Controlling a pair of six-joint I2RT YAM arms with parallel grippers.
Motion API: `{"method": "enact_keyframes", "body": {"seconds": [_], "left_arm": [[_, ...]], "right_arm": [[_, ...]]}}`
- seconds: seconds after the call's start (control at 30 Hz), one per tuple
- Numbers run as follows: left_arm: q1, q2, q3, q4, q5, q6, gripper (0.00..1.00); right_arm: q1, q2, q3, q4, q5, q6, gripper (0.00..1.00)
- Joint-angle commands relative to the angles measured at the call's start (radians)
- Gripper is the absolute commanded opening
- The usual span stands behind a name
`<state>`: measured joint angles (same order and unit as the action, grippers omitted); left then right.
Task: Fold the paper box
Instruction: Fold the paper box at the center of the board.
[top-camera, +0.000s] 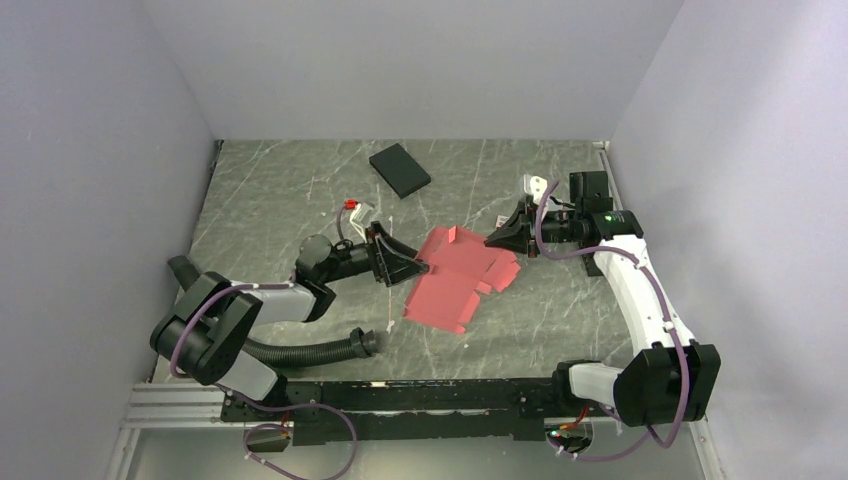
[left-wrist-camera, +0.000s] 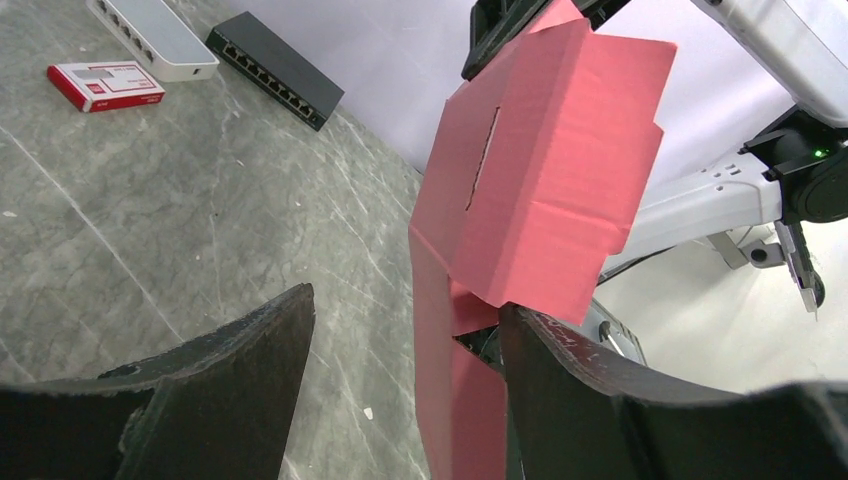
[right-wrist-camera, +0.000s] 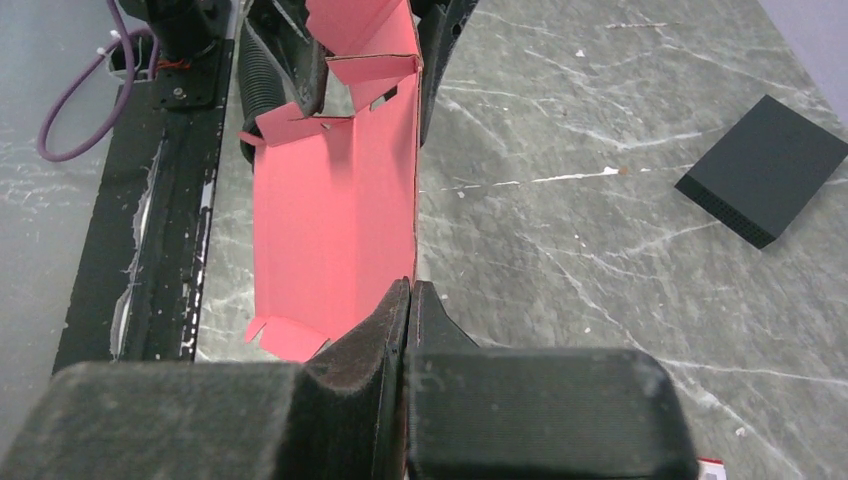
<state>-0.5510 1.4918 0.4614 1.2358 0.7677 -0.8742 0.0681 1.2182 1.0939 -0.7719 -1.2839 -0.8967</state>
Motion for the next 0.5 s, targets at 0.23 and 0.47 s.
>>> {"method": "enact_keyframes", "body": {"seconds": [0.23,0.47], "left_arm": [[-0.024,0.024,0.054,-0.052,0.017,0.014,0.6],[-0.024,0.06,0.058,-0.032,-0.012,-0.008,0.5]], "right_arm": [[0.008,-0.012,-0.015,0.097,0.028,0.065,0.0],[0.011,-0.014,-0.016,0.084,0.009,0.05,0.0]]}}
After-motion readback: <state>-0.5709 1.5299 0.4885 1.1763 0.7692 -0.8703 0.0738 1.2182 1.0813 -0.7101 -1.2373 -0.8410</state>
